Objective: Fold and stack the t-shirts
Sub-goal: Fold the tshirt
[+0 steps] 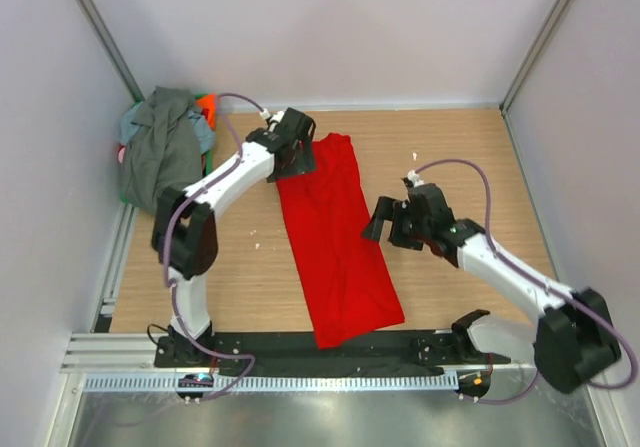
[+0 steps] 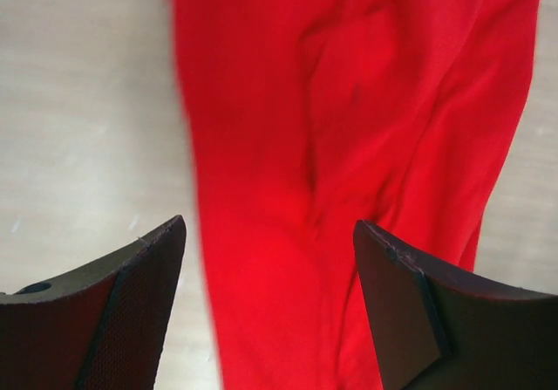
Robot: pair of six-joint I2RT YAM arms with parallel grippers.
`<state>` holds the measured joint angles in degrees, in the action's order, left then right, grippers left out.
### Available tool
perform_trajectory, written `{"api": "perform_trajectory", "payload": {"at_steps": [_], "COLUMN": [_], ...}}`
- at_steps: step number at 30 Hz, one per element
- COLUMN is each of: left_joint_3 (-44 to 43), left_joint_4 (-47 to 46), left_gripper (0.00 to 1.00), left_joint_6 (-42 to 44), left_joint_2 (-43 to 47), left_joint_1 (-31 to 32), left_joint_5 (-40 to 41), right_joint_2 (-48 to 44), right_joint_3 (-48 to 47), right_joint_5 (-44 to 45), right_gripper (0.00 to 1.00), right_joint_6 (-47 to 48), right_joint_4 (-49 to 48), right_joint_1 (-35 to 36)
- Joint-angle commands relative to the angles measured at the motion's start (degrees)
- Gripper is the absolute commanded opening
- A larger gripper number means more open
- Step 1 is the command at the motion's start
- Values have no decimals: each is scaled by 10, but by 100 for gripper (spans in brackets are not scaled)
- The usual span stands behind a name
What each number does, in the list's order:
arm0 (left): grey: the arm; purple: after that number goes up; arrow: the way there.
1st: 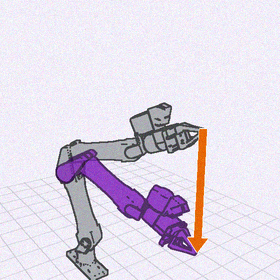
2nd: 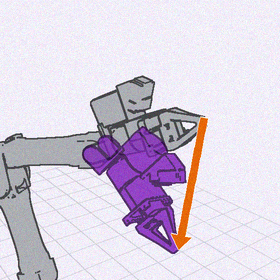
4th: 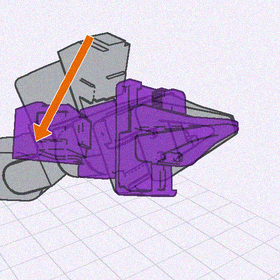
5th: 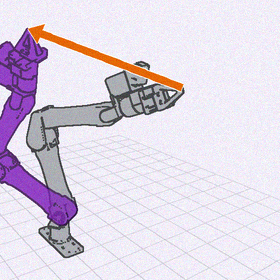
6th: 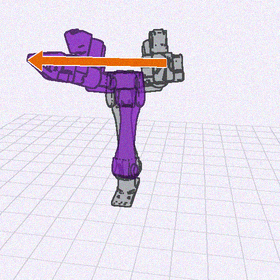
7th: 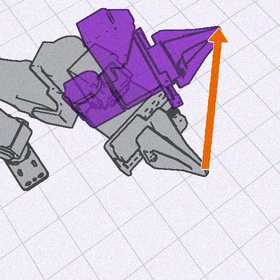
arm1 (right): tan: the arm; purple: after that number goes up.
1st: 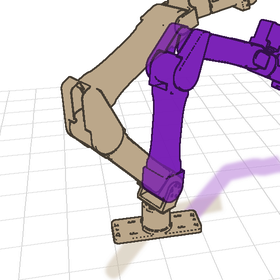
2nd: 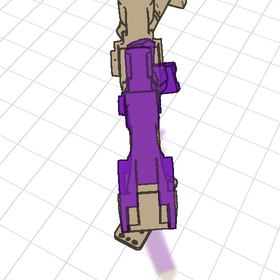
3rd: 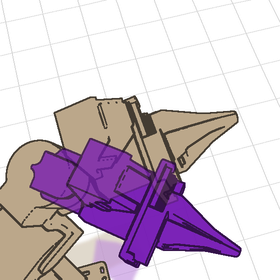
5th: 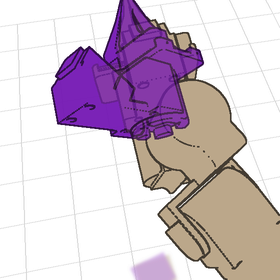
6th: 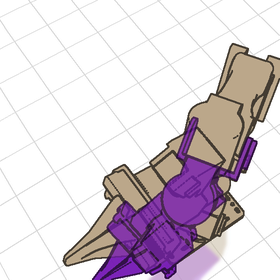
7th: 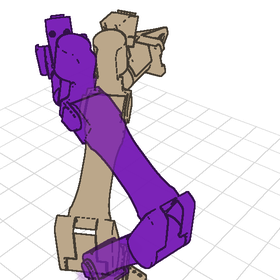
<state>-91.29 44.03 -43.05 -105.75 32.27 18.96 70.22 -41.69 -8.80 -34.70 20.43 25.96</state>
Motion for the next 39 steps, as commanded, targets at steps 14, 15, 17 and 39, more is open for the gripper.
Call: {"api": "perform_trajectory", "payload": {"at_steps": [14,15,17,39], "left_joint_3": [-485,-500,-555,-404], "left_joint_4": [43,36,31,-43], "left_gripper": [77,78,81,100], "left_joint_6": [58,59,59,54], "left_joint_2": [-478,-484,-517,-154], "left_joint_1": [-122,-128,-135,-139], "left_joint_5": [-180,-205,-226,-288], "right_joint_2": [-341,-339,-329,-325], "right_joint_3": [304,327,343,305], "right_joint_5": [-13,-15,-19,16], "right_gripper": [100,100,100,98], "right_joint_6": [-48,-53,-57,-28], "right_joint_4": [-338,-354,-387,-351], "right_joint_1": [7,7,7,40]}}
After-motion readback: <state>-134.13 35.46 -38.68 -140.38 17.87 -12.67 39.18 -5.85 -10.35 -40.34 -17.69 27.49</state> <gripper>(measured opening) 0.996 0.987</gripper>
